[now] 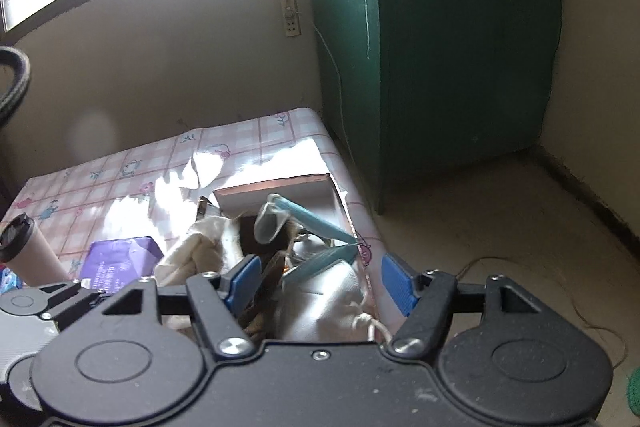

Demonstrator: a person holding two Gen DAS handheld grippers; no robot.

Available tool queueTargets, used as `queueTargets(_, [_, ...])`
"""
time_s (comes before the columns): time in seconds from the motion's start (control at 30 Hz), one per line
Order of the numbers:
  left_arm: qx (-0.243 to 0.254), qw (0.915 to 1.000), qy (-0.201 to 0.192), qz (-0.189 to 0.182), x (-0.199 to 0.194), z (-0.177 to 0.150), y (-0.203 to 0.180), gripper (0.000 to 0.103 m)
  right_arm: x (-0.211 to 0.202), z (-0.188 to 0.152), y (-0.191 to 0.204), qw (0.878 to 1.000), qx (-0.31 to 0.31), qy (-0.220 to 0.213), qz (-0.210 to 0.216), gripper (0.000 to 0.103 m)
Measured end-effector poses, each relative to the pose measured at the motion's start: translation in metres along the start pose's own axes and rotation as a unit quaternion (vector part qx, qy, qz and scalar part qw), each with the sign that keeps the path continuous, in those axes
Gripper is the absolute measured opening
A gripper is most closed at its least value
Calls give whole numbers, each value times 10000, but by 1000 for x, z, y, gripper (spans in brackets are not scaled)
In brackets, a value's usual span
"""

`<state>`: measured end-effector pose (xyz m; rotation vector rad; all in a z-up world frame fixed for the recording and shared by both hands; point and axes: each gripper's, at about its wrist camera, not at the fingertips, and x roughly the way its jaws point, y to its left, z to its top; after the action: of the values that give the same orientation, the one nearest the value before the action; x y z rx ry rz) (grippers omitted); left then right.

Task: Organize soft objects
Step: 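Open both grippers over the box to drop the mask and tape roll, then withdraw both grippers from the box back toward the remaining items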

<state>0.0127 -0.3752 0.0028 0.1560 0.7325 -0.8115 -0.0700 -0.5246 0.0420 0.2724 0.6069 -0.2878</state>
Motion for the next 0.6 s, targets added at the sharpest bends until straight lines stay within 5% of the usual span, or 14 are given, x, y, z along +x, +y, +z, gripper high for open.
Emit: queueTargets(0.6, [-617, 9854, -63, 1585, -61, 0, 56, 88, -4, -12, 73, 9996, -251, -97, 120, 79])
